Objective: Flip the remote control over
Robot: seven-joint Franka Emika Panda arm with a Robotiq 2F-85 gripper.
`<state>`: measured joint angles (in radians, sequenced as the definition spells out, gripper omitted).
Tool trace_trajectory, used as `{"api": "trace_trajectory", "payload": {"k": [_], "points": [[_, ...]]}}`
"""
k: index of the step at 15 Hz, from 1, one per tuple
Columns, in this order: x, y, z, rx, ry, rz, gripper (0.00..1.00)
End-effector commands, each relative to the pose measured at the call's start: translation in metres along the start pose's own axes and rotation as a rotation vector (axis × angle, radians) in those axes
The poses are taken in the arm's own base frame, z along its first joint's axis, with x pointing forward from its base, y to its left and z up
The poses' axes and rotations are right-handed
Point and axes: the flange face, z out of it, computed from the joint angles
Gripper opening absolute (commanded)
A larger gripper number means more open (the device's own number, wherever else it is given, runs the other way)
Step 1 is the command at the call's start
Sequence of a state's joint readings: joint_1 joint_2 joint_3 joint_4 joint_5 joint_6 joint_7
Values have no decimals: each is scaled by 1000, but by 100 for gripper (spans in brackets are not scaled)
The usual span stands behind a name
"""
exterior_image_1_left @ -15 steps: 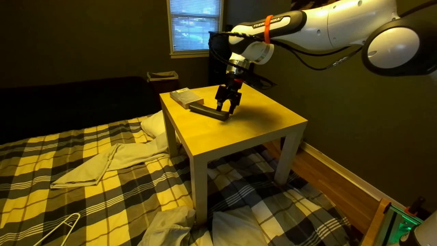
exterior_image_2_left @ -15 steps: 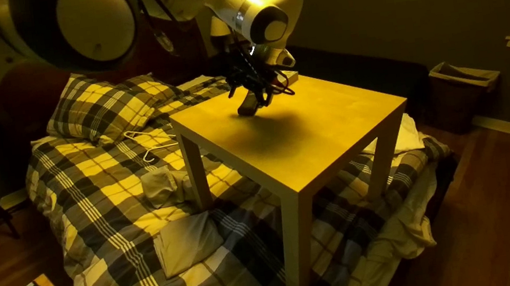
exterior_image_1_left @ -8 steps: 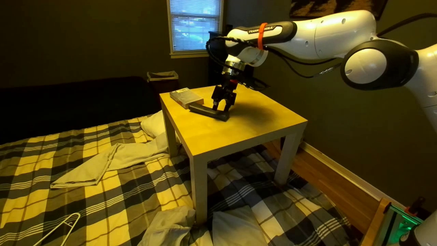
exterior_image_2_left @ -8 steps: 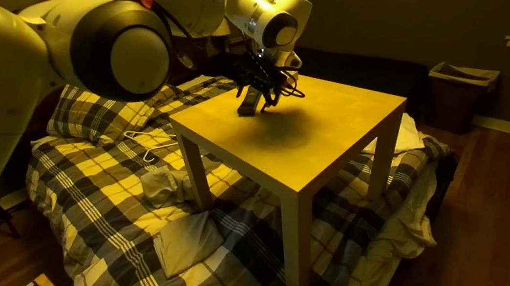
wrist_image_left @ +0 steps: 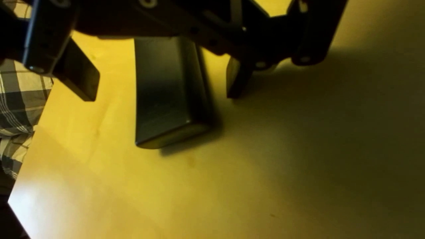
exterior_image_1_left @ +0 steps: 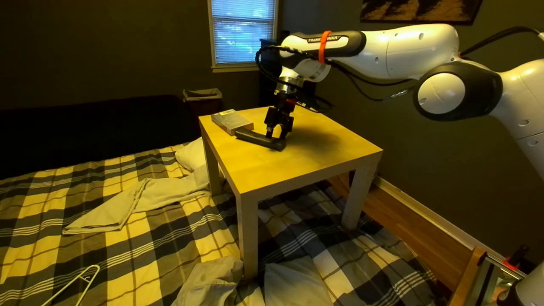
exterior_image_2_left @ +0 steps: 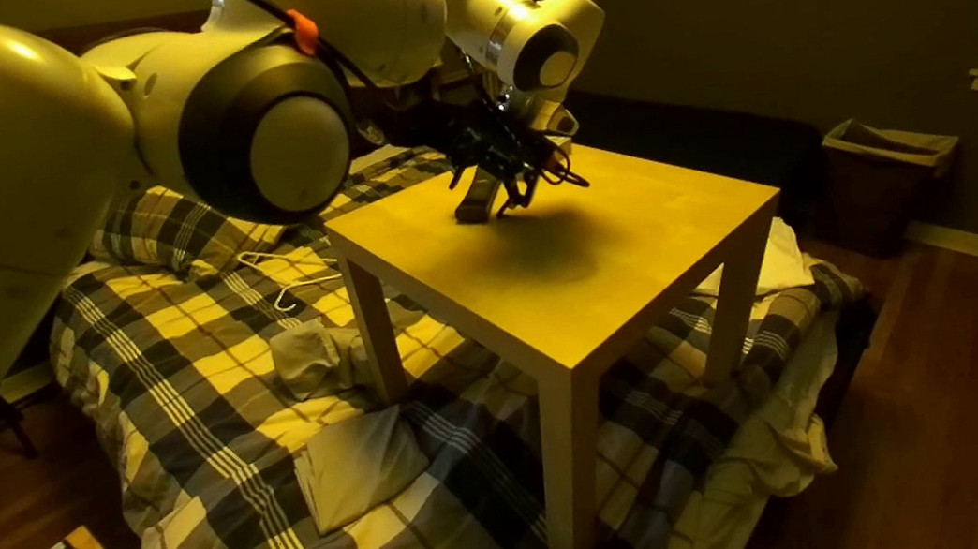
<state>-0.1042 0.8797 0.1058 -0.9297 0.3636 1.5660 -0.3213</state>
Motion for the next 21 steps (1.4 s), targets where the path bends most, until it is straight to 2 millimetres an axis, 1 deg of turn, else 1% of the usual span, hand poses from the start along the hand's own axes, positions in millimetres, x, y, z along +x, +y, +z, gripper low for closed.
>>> {"api": "trace_trajectory", "payload": {"k": [1,2,3,6,9,11,12,13,14,18,21], "points": [[2,4,15,9,-54,3,100],[3,3,18,11,-55,3,84],[5,4,21,10,-52,5,73],[7,6,27,16,-46,9,49],[8,6,23,16,-32,9,28],[8,3,20,17,-26,16,26],[7,0,17,14,-21,28,23],[7,-5,11,0,-6,50,13],[7,-10,6,-10,7,69,12],[11,-35,-38,-108,211,135,7],[4,-56,-71,-190,377,149,8]]}}
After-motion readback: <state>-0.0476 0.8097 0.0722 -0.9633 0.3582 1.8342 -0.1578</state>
